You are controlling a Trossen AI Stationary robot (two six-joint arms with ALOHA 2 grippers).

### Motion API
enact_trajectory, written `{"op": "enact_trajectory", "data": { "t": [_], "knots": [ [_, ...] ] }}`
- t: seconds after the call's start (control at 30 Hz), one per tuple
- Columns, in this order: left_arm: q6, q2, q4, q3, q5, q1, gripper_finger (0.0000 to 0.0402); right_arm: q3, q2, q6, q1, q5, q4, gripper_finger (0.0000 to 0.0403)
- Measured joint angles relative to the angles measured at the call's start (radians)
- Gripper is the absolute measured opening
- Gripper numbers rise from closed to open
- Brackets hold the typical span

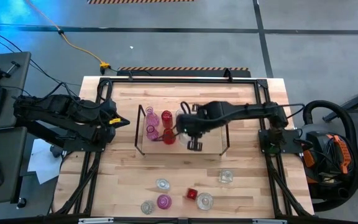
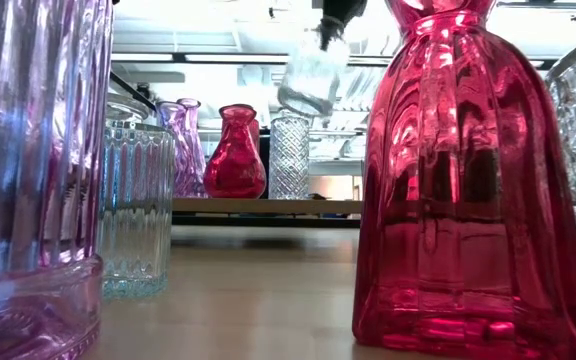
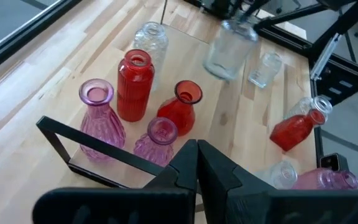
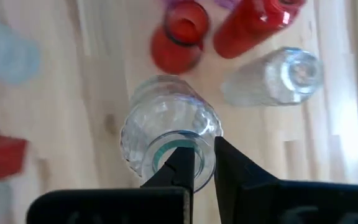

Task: Sort vases onto shelf
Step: Put the transparent vase aligned with the other transparent vase on the shelf

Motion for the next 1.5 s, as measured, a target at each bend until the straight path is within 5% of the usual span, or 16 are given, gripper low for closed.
{"op": "enact_trajectory", "data": {
  "t": [0.77, 1.5],
  "knots": [
    [-0.026, 0.044, 0.006, -0.001, -0.108, 0.000, 0.0000, -0.015, 0.142, -0.404, -0.056, -0.036, 0.029, 0.0010],
    [-0.010, 0.103, 0.005, -0.001, -0.107, 0.000, 0.0000, -0.015, 0.156, -0.447, -0.087, -0.054, 0.077, 0.0010]
  ]
}}
